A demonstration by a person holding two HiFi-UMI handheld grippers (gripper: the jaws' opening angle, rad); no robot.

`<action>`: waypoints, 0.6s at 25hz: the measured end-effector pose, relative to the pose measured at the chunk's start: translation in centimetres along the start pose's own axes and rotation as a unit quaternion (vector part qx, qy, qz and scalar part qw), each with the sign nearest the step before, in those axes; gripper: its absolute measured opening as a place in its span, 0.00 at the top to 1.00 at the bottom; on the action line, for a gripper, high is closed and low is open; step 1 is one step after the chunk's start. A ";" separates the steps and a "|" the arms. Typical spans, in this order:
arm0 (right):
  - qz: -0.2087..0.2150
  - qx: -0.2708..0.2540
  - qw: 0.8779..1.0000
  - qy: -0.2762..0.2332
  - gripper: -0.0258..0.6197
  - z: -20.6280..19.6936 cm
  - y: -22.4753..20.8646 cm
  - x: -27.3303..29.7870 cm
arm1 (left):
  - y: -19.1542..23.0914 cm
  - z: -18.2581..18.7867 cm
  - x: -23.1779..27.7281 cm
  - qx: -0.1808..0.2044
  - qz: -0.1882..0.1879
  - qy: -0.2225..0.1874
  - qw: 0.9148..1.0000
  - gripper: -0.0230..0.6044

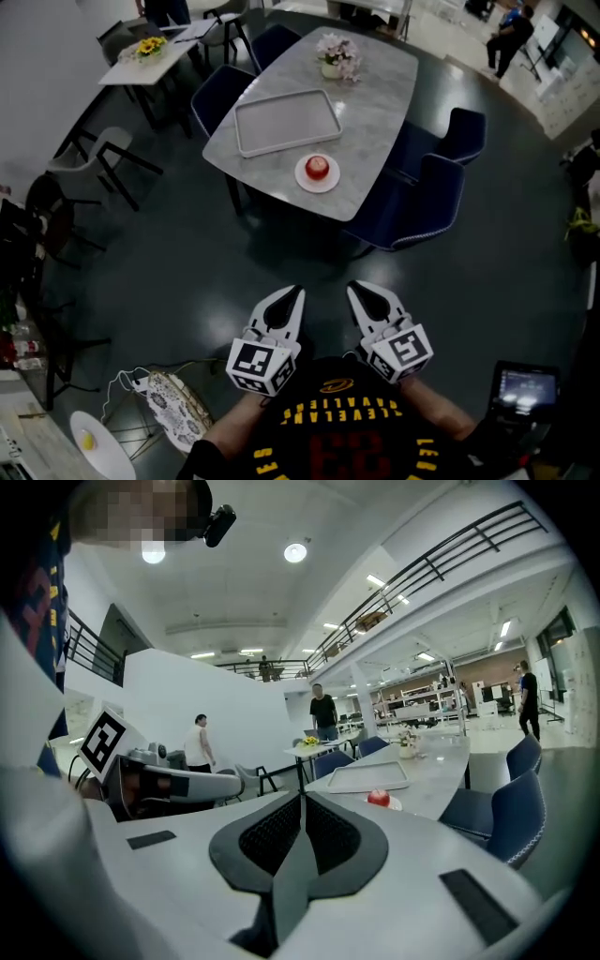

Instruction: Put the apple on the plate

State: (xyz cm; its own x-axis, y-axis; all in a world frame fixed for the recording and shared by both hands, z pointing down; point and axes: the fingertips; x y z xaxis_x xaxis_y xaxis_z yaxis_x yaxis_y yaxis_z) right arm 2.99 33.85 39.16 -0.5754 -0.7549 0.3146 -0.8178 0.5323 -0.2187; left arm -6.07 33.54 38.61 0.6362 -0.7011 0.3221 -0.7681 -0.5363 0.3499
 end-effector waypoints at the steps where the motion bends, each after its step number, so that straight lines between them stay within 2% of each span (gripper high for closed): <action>1: -0.005 0.001 1.000 0.000 0.95 0.3 0.0 0.8 | 0.8 0.4 0.3 -0.001 -0.004 0.001 1.000 0.96; 9: -0.029 0.005 1.000 0.009 0.95 1.7 -0.2 6.6 | 6.8 2.6 2.2 -0.006 -0.023 0.010 1.000 0.96; 15: -0.036 0.016 0.999 0.014 0.95 2.5 -1.4 8.8 | 8.2 3.4 4.3 -0.007 -0.037 0.022 0.999 0.92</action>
State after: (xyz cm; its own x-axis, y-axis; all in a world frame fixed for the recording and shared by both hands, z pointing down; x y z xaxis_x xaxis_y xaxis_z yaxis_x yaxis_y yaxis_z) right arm -0.90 25.47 39.97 -0.5159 -0.7792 0.3560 -0.8566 0.4647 -0.2244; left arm -9.83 24.50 39.84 0.6942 -0.6385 0.3323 -0.7177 -0.5790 0.3869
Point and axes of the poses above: the fingertips, and each gripper's own axes: x forward along the fingers, y to its left, z out of its top, and after that the axes turned 5 degrees about y, right-handed
